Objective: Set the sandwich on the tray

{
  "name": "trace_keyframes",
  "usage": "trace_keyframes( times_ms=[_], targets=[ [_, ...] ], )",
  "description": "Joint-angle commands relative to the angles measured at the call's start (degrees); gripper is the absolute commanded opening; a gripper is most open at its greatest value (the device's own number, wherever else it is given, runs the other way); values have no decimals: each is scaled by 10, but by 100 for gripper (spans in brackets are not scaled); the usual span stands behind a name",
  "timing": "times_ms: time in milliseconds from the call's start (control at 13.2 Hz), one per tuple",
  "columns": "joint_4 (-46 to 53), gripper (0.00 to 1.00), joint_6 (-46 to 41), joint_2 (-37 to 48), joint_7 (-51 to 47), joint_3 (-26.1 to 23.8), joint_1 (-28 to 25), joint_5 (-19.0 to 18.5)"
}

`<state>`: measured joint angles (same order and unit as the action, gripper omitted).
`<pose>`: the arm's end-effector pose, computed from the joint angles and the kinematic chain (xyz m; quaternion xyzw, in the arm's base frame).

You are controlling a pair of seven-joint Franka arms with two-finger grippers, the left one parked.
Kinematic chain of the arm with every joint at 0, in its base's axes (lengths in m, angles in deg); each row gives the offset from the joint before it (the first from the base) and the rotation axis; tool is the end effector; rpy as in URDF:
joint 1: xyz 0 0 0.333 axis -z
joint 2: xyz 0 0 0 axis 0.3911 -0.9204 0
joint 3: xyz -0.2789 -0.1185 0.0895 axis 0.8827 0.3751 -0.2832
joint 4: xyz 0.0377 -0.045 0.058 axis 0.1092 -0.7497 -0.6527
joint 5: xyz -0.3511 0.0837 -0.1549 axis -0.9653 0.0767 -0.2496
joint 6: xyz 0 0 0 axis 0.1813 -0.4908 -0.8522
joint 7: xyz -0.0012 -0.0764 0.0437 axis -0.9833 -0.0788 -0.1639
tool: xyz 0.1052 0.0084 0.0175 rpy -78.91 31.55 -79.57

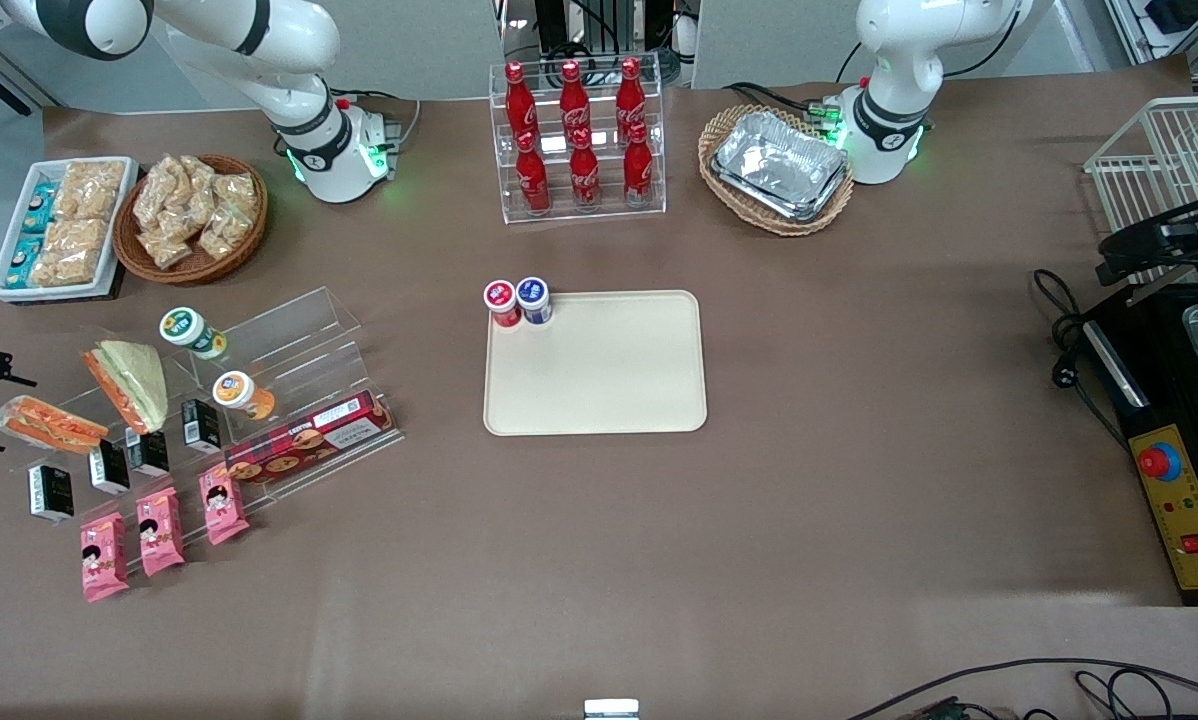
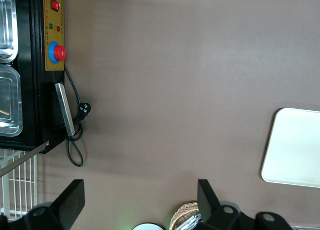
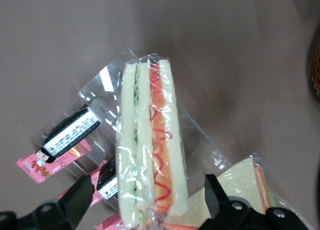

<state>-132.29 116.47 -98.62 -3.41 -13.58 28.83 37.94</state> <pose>0.5738 -0.3224 0.3984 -0.6040 0.7936 0.0664 0.0316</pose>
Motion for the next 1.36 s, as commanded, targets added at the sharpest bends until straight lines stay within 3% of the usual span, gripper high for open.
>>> trace_keyframes(
  times_ms=[0, 303, 379, 455, 530, 606, 758, 833, 1136, 1288],
  targets=[
    [-4, 100, -1, -12, 7, 1, 4, 26],
    [-3, 99, 6, -24, 17, 1, 4, 38],
    [-2, 93, 7, -24, 25, 1, 4, 38],
    [-1, 74, 7, -26, 40, 2, 5, 38],
    [1, 65, 7, -26, 49, 2, 4, 38],
    [2, 49, 7, -25, 69, 2, 4, 38],
    [3, 31, 6, -24, 132, 3, 16, 37],
    [5, 27, 6, -24, 143, 3, 21, 37],
    [37, 28, -1, -21, 187, 4, 34, 28],
    [39, 28, -3, -10, 192, 2, 30, 4]
  ],
)
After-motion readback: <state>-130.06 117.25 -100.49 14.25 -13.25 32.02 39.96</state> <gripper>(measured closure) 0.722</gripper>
